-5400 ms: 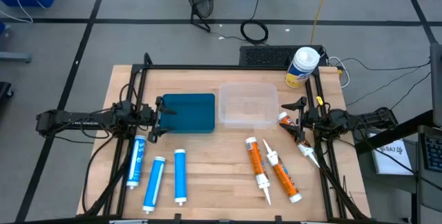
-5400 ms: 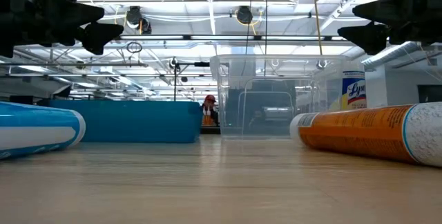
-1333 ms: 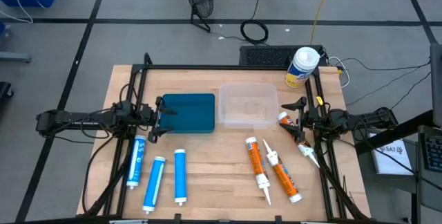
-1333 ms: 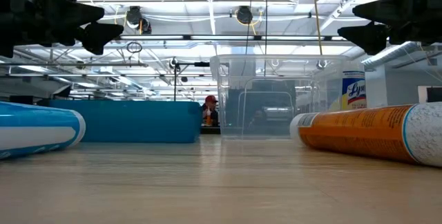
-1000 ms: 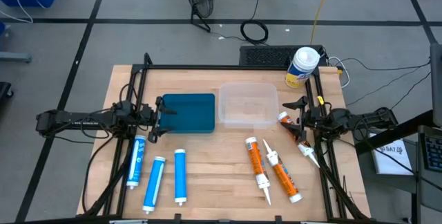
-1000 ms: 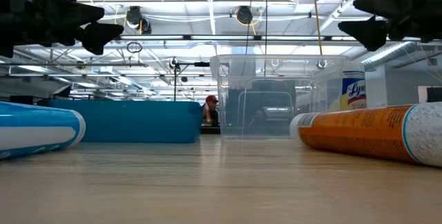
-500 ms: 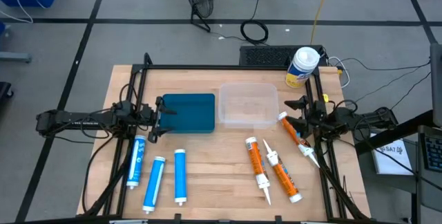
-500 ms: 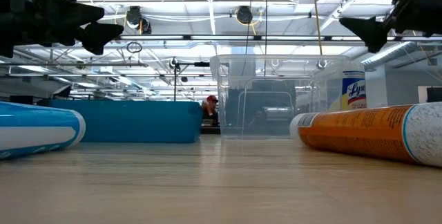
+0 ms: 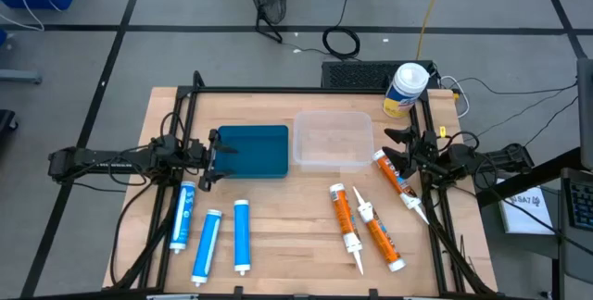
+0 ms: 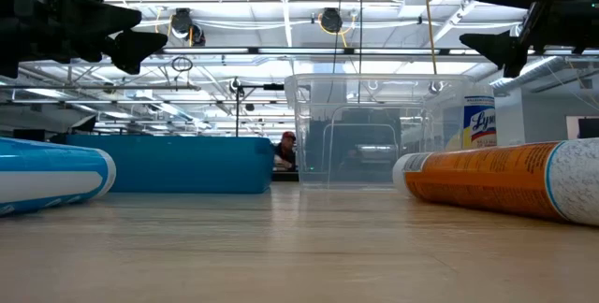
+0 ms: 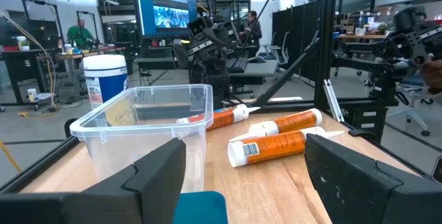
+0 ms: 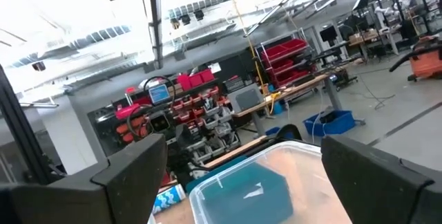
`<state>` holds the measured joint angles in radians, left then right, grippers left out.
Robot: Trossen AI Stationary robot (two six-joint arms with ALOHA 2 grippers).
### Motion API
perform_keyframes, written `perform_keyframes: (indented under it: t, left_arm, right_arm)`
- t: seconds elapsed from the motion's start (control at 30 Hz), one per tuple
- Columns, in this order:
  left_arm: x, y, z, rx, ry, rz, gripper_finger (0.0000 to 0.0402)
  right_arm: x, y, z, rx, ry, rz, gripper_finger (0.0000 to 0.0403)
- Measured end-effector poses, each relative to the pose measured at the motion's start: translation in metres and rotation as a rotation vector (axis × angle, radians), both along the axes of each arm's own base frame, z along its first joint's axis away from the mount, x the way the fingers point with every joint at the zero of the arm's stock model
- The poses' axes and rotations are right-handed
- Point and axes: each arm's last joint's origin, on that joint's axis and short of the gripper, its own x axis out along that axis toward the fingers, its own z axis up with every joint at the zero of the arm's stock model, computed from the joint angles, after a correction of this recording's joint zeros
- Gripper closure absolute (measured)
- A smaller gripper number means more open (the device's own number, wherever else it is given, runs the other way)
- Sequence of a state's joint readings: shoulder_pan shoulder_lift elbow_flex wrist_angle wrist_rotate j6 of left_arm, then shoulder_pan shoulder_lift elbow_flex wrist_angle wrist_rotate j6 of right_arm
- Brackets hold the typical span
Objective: Pick & place silicon tubes, Sealant and Lysol wipes
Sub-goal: Put the top right orange sealant into the blue bin
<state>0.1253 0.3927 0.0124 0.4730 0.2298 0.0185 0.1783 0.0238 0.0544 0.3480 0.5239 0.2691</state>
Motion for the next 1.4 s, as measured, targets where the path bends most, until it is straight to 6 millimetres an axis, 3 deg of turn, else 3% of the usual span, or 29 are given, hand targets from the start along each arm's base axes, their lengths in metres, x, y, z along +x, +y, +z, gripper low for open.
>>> perform_keyframes:
  t: [0.17, 0.23, 0.37, 0.63, 0.8, 0.9, 1.03, 1.33, 1.4]
  left_arm:
    - [0.0, 0.0, 0.0, 0.0, 0.0, 0.0, 0.0107]
    - [0.0, 0.0, 0.0, 0.0, 0.0, 0.0, 0.0107]
    - [0.0, 0.0, 0.0, 0.0, 0.0, 0.0, 0.0107]
    - [0.0, 0.0, 0.0, 0.0, -0.001, 0.0, 0.0107]
    - [0.0, 0.0, 0.0, 0.0, -0.001, 0.0, 0.0107]
    - [0.0, 0.0, 0.0, 0.0, -0.001, 0.0, 0.0107]
    - [0.0, 0.0, 0.0, 0.0, -0.001, 0.0, 0.0107]
    - [0.0, 0.0, 0.0, 0.0, -0.001, 0.0, 0.0107]
    - [0.0, 0.0, 0.0, 0.0, -0.001, 0.0, 0.0107]
  right_arm:
    - [0.003, 0.001, 0.0, 0.083, -0.021, 0.058, 0.0044]
    - [0.009, 0.003, -0.005, 0.107, 0.111, 0.087, 0.0044]
    - [0.021, 0.004, 0.017, 0.164, 0.304, 0.025, 0.0044]
    - [0.06, 0.01, 0.073, 0.243, 0.944, -0.101, 0.0044]
    - [0.068, 0.008, 0.088, 0.391, 1.41, -0.263, 0.0044]
    - [0.07, 0.009, 0.081, 0.477, 1.604, -0.297, 0.0044]
    - [0.071, 0.01, 0.061, 0.581, 1.733, -0.27, 0.0044]
    - [0.058, 0.003, 0.006, 0.667, 1.818, -0.299, 0.0044]
    - [0.064, 0.002, 0.0, 0.674, 1.778, -0.245, 0.0046]
